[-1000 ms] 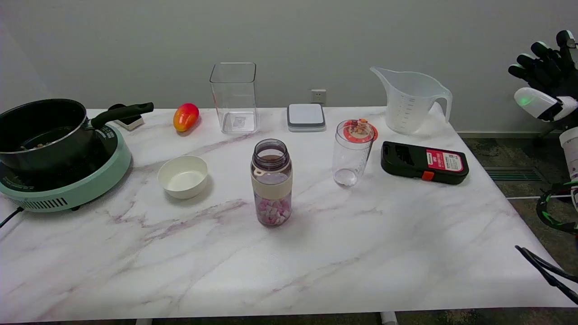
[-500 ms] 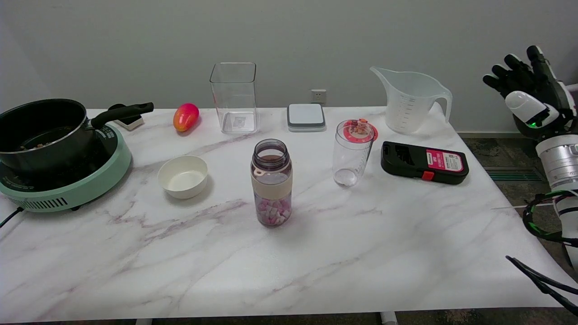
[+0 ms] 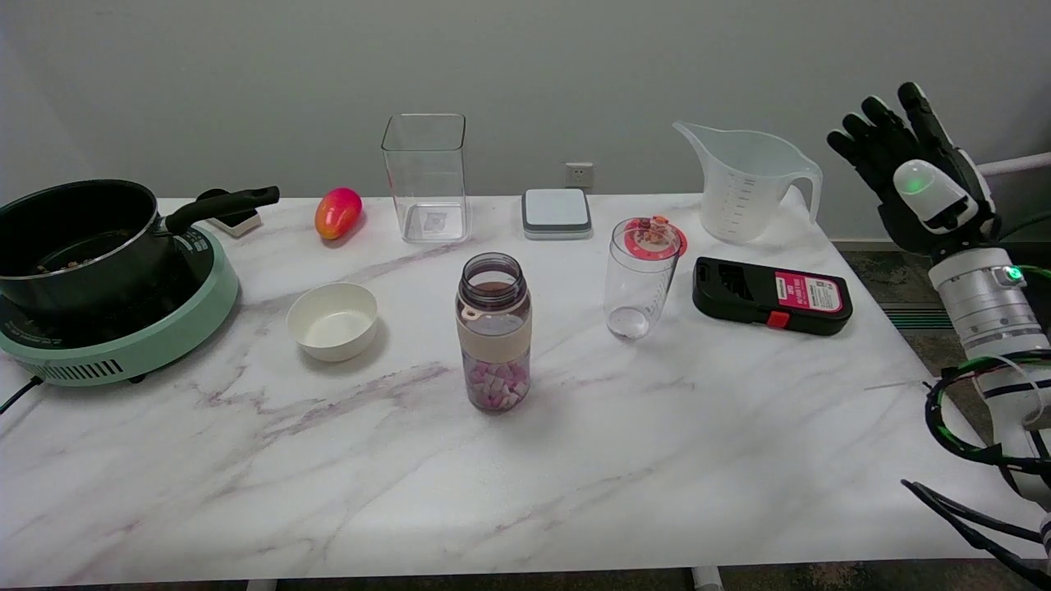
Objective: Pick up the bottle.
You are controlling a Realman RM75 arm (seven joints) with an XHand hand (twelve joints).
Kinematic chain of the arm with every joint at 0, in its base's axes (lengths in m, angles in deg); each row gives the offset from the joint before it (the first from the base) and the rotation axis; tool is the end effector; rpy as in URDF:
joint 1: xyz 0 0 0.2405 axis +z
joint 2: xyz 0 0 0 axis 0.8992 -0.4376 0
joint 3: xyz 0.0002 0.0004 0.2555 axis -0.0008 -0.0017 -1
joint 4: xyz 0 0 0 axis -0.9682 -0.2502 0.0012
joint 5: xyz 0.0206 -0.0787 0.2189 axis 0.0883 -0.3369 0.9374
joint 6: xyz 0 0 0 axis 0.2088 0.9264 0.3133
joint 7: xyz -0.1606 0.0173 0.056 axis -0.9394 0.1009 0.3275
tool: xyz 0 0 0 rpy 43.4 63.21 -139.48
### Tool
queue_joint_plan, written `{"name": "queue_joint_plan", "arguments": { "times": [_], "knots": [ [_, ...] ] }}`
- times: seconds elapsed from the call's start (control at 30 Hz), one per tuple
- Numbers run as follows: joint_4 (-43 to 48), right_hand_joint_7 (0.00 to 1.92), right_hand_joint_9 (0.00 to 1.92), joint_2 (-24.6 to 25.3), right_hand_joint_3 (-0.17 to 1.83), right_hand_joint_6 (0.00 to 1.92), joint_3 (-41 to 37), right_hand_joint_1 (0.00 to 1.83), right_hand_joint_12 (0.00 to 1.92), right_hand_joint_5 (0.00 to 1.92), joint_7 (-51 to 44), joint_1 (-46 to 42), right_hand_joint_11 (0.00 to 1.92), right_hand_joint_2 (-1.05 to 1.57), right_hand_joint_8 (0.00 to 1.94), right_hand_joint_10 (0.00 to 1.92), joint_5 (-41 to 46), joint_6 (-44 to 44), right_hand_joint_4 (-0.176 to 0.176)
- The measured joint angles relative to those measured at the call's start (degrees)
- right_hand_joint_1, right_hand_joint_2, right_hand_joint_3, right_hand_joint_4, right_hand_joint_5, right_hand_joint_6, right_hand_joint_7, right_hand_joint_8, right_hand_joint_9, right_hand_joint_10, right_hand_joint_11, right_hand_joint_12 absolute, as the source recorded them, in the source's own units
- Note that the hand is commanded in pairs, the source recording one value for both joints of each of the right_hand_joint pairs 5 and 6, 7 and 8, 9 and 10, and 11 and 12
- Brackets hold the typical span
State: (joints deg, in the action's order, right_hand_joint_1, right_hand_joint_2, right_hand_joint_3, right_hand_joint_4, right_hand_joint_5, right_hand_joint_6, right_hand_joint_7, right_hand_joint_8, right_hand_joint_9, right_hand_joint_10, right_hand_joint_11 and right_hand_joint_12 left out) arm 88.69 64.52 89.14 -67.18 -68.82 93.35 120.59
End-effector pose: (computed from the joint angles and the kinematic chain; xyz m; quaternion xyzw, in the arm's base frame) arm -0.1960 -0.2946 0.5605 0.4884 -0.3679 0.6822 0.4008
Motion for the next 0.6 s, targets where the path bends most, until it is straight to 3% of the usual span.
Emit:
{"name": "queue_joint_plan", "arguments": {
  "times": [0.2,0.3,0.6],
  "knots": [
    [7.3,0.34,0.39,0.39,0.93,0.0,3.02,1.17,0.43,0.0,-0.64,-0.9,0.43,-0.27,0.34,0.39,0.0,-3.22,0.0],
    [11.39,0.35,0.41,0.46,1.04,0.0,5.11,1.19,0.44,0.0,-1.82,-1.18,0.44,-0.33,0.35,0.41,0.0,-7.12,0.0],
    [22.62,0.36,0.42,-0.28,1.12,0.02,17.69,1.21,0.45,0.02,-8.22,0.91,0.45,-0.36,0.36,0.42,-1.82,-21.37,0.0]
  ]
}}
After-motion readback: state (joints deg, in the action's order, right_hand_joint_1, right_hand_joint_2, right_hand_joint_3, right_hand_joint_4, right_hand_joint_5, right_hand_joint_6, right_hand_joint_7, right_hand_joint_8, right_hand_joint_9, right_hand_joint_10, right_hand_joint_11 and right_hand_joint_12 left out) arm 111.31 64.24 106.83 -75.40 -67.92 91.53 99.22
